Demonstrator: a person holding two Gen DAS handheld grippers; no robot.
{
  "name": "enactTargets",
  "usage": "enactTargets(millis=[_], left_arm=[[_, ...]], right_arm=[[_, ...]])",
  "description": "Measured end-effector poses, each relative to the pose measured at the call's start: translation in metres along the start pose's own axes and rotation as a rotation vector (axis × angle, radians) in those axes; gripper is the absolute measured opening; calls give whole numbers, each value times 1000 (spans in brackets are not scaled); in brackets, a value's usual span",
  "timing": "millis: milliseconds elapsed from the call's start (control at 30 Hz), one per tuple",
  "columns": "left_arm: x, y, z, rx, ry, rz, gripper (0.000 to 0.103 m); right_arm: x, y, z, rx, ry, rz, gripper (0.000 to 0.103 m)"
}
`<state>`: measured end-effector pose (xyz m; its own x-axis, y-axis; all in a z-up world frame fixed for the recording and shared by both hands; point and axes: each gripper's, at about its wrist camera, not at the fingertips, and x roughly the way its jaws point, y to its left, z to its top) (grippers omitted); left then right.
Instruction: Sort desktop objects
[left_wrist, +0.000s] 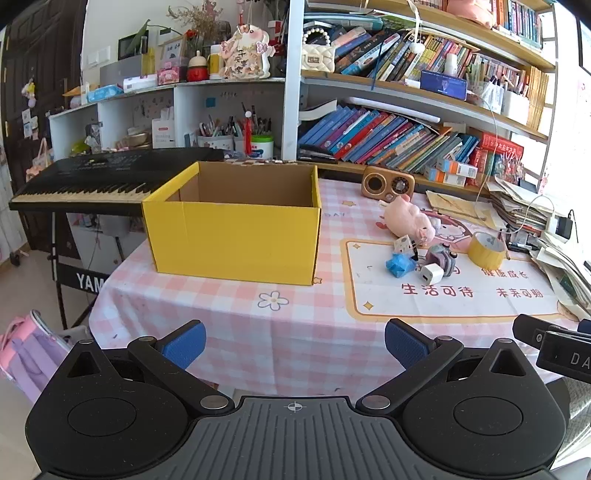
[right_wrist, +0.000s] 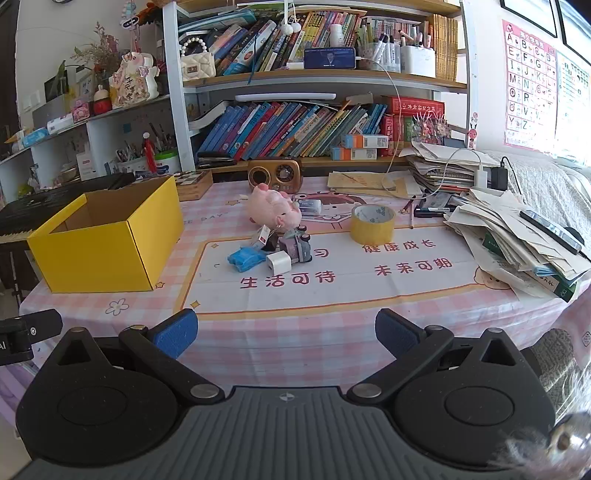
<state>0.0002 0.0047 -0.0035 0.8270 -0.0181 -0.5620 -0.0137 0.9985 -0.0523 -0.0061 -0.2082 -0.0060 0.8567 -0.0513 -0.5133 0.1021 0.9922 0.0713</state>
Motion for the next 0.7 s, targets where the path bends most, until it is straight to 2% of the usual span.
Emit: enactTargets(millis=[700], left_arm=[[3,-1,-3,4,16,10,103]], right_arm=[[5,-4,-3,1,7,8,103]])
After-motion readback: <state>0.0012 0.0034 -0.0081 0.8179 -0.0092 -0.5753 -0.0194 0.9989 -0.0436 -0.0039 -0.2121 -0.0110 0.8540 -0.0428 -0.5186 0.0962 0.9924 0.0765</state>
